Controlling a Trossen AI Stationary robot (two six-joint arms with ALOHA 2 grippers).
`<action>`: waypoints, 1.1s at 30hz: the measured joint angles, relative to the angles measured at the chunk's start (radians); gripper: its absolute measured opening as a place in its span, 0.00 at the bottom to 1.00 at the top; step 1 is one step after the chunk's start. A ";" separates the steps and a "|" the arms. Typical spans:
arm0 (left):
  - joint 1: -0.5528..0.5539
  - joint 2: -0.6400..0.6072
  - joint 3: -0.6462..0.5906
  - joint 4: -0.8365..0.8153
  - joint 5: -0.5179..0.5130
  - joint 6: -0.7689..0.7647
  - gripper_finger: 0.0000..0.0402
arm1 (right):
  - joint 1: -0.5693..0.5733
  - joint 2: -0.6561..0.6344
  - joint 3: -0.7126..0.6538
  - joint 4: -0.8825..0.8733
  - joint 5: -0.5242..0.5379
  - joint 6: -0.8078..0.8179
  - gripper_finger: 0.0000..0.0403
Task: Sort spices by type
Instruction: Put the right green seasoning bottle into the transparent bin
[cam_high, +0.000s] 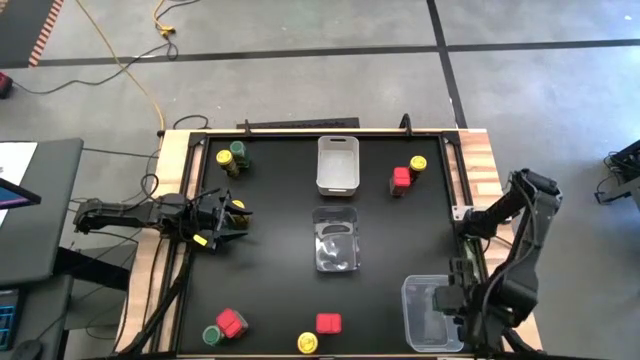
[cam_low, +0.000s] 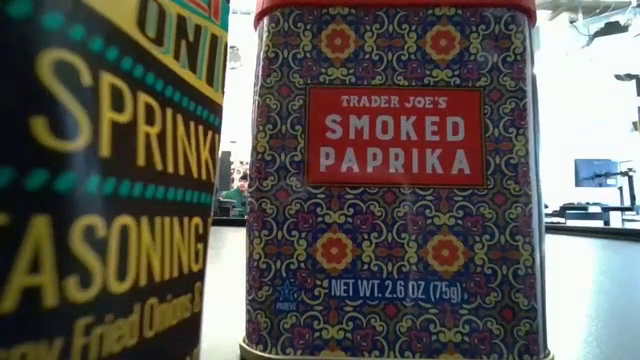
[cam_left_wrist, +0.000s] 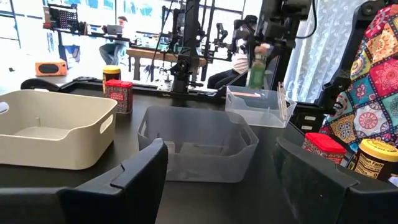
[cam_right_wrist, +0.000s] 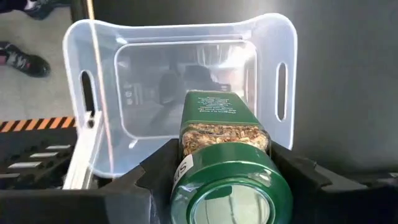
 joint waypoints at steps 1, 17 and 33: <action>0.000 0.000 0.000 0.000 0.000 0.000 0.69 | -0.004 0.000 -0.020 0.017 0.000 -0.004 0.55; 0.000 0.000 0.000 0.000 0.000 0.000 0.69 | -0.071 -0.003 -0.245 0.217 -0.111 -0.117 0.55; 0.000 0.000 0.000 0.000 0.000 0.000 0.69 | -0.134 -0.012 -0.335 0.297 -0.142 -0.186 0.56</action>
